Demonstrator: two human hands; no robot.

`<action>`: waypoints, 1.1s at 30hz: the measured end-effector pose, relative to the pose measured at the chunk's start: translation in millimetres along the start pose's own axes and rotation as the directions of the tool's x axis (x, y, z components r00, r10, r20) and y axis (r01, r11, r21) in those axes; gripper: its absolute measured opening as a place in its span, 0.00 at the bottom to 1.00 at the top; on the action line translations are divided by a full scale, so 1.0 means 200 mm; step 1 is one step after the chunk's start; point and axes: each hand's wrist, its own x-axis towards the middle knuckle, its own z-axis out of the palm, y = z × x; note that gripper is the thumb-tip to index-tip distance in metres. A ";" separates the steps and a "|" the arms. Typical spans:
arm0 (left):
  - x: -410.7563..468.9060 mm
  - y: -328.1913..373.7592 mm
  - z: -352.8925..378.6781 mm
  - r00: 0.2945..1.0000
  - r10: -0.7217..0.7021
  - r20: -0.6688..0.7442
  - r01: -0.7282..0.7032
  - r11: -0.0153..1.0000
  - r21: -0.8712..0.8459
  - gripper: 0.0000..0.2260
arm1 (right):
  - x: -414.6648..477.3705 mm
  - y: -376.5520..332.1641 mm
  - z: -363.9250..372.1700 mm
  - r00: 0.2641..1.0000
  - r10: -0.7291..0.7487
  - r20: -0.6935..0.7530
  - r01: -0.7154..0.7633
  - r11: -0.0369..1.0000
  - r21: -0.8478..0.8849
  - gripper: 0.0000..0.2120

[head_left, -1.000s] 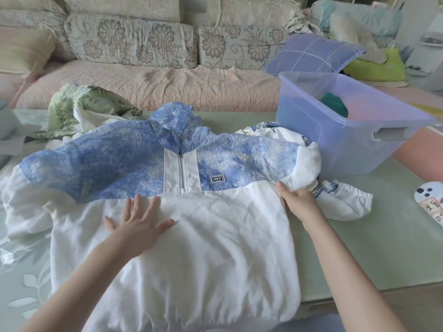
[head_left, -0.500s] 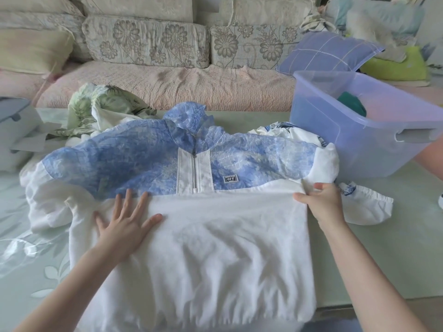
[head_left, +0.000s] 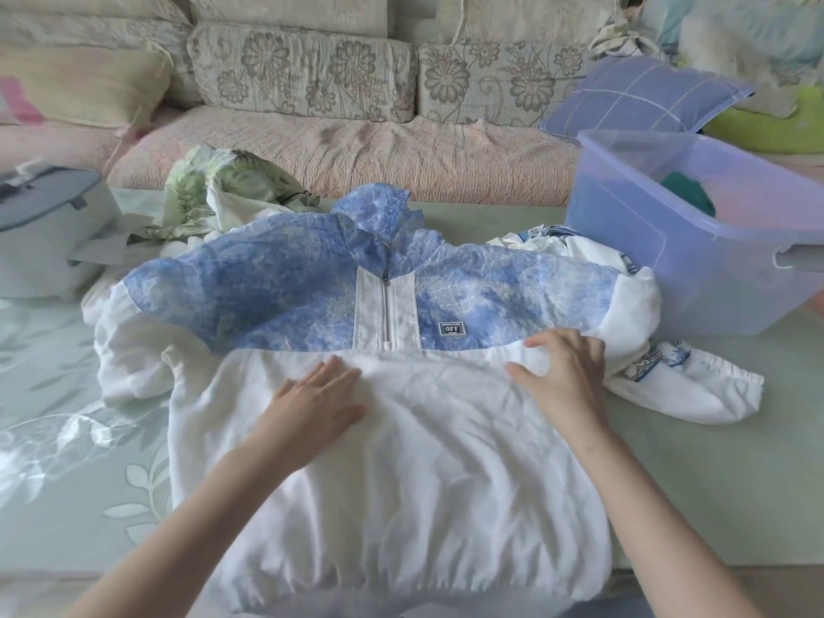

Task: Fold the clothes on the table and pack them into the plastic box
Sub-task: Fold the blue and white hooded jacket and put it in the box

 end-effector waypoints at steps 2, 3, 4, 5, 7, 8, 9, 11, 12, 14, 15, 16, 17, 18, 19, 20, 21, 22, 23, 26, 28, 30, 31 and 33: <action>-0.02 -0.03 -0.05 0.992 -0.081 -0.096 0.069 0.990 -0.121 0.22 | -0.03 -0.01 0.02 0.987 -0.014 0.158 0.025 0.997 -0.066 0.18; -0.04 -0.04 -0.08 0.981 -0.117 -0.155 0.087 0.979 -0.185 0.20 | -0.04 0.00 0.03 0.972 -0.010 0.234 0.032 0.995 -0.094 0.19; -0.07 -0.06 -0.10 0.964 -0.147 -0.220 0.093 0.967 -0.237 0.17 | -0.06 0.02 0.04 0.956 -0.003 0.294 0.038 0.993 -0.112 0.20; -0.11 -0.07 -0.13 0.941 -0.186 -0.282 0.108 0.957 -0.271 0.14 | -0.07 0.03 0.05 0.943 0.000 0.332 0.044 0.991 -0.123 0.21; -0.21 -0.12 -0.16 0.886 -0.276 -0.374 0.145 0.928 -0.342 0.10 | -0.09 0.04 0.03 0.931 -0.007 0.365 0.054 0.992 -0.117 0.22; -0.26 -0.16 -0.16 0.861 -0.322 -0.393 0.168 0.911 -0.377 0.08 | -0.10 0.03 0.02 0.929 -0.001 0.371 0.036 0.996 -0.087 0.21; -0.32 -0.19 -0.15 0.840 -0.371 -0.397 0.203 0.892 -0.404 0.08 | -0.12 0.02 0.00 0.930 0.008 0.367 0.010 0.999 -0.048 0.20; -0.42 -0.25 -0.13 0.803 -0.473 -0.362 0.296 0.844 -0.447 0.08 | -0.16 0.01 -0.02 0.936 0.015 0.351 -0.019 1.000 0.008 0.18; -0.47 -0.27 -0.11 0.791 -0.521 -0.322 0.347 0.815 -0.464 0.09 | -0.20 0.01 -0.04 0.939 0.004 0.344 -0.017 0.999 0.034 0.17; -0.56 -0.29 -0.07 0.776 -0.591 -0.221 0.444 0.760 -0.474 0.13 | -0.28 0.00 -0.06 0.936 -0.029 0.350 -0.003 0.996 0.090 0.15; -0.60 -0.29 -0.04 0.772 -0.608 -0.187 0.470 0.743 -0.478 0.15 | -0.32 0.00 -0.07 0.930 -0.038 0.366 0.000 0.994 0.105 0.14; -0.63 -0.28 -0.03 0.767 -0.618 -0.172 0.479 0.730 -0.487 0.16 | -0.36 0.00 -0.08 0.923 -0.044 0.382 0.003 0.994 0.107 0.14; -0.65 -0.28 -0.02 0.762 -0.624 -0.172 0.477 0.722 -0.502 0.17 | -0.40 0.00 -0.10 0.920 -0.052 0.389 0.013 0.995 0.102 0.14; -0.68 -0.26 -0.02 0.761 -0.626 -0.171 0.474 0.715 -0.513 0.18 | -0.44 0.00 -0.11 0.921 -0.055 0.386 0.018 0.995 0.098 0.14; -0.70 -0.24 -0.03 0.762 -0.627 -0.164 0.470 0.708 -0.527 0.19 | -0.47 0.01 -0.12 0.927 -0.047 0.372 0.008 0.994 0.106 0.14; -0.71 -0.22 -0.04 0.762 -0.634 -0.132 0.472 0.683 -0.558 0.21 | -0.51 0.02 -0.14 0.936 -0.024 0.350 -0.018 0.993 0.118 0.15; -0.72 -0.20 -0.05 0.762 -0.644 -0.076 0.480 0.639 -0.601 0.23 | -0.53 0.04 -0.16 0.947 0.015 0.320 -0.058 0.990 0.127 0.16; -0.73 -0.19 -0.05 0.760 -0.650 -0.008 0.496 0.587 -0.640 0.24 | -0.55 0.05 -0.17 0.955 0.069 0.290 -0.108 0.987 0.122 0.18; -0.74 -0.18 -0.06 0.765 -0.642 0.045 0.502 0.551 -0.667 0.23 | -0.57 0.07 -0.19 0.955 0.136 0.264 -0.169 0.980 0.107 0.21; -0.78 -0.16 -0.06 0.825 -0.553 0.116 0.465 0.546 -0.697 0.08 | -0.58 0.10 -0.22 0.936 0.283 0.211 -0.274 0.959 -0.069 0.26; -0.79 -0.15 -0.07 0.858 -0.504 0.098 0.402 0.541 -0.738 0.08 | -0.58 0.11 -0.23 0.924 0.316 0.215 -0.279 0.942 -0.186 0.26; -0.79 -0.14 -0.09 0.876 -0.481 0.033 0.315 0.519 -0.795 0.07 | -0.57 0.11 -0.24 0.901 0.357 0.245 -0.311 0.928 -0.206 0.24; -0.80 -0.14 -0.10 0.884 -0.467 0.010 0.267 0.487 -0.831 0.07 | -0.57 0.11 -0.25 0.891 0.368 0.267 -0.319 0.924 -0.209 0.22; -0.82 -0.14 -0.11 0.898 -0.440 0.004 0.206 0.413 -0.887 0.11 | -0.58 0.10 -0.26 0.874 0.375 0.309 -0.326 0.924 -0.197 0.18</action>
